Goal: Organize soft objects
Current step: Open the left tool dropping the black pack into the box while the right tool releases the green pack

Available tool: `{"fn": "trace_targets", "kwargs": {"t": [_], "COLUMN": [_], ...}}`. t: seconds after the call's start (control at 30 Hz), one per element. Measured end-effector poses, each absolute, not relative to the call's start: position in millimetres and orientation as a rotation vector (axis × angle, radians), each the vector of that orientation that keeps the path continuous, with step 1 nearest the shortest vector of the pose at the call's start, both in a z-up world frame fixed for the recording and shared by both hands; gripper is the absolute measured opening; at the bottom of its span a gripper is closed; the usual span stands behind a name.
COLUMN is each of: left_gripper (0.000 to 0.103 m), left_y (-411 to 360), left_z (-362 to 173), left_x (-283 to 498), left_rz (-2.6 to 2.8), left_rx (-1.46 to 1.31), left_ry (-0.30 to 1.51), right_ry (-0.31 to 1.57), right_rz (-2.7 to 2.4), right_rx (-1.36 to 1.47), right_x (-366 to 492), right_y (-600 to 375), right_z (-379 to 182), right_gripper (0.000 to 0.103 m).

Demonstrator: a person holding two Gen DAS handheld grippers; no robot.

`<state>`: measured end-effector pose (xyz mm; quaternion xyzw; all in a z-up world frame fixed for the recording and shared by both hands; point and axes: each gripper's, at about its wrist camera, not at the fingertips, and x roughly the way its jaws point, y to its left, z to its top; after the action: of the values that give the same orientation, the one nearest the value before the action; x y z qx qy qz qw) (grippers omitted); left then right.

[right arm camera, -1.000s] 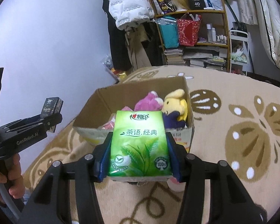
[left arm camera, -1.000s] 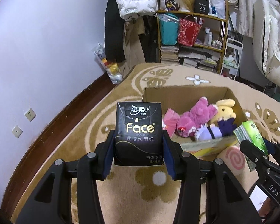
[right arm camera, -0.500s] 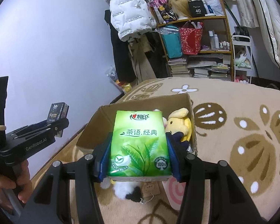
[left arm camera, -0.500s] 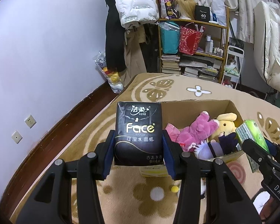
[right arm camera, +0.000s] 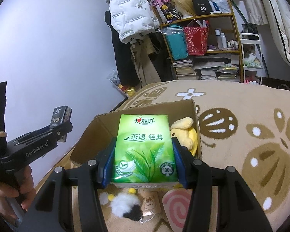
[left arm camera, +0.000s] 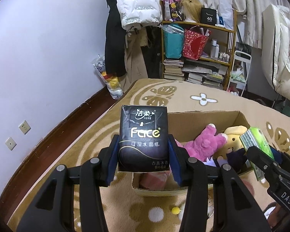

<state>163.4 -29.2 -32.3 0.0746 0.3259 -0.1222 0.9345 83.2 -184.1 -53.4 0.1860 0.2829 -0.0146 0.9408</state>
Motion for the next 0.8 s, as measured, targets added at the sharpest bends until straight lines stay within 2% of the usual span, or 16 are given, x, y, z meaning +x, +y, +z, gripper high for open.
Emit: {"fn": "trace_targets", "kwargs": {"t": [0.8], "left_gripper": [0.046], "left_y": [-55], "left_z": [-50], "left_x": [168], "left_rz": [-0.282], "left_rx": [0.209], "left_ry": [0.661], "right_ry": [0.587], "right_rz": [-0.008], "right_rx": [0.369], "right_x": [105], "right_y": [-190], "right_z": [-65], "right_gripper": [0.056]}}
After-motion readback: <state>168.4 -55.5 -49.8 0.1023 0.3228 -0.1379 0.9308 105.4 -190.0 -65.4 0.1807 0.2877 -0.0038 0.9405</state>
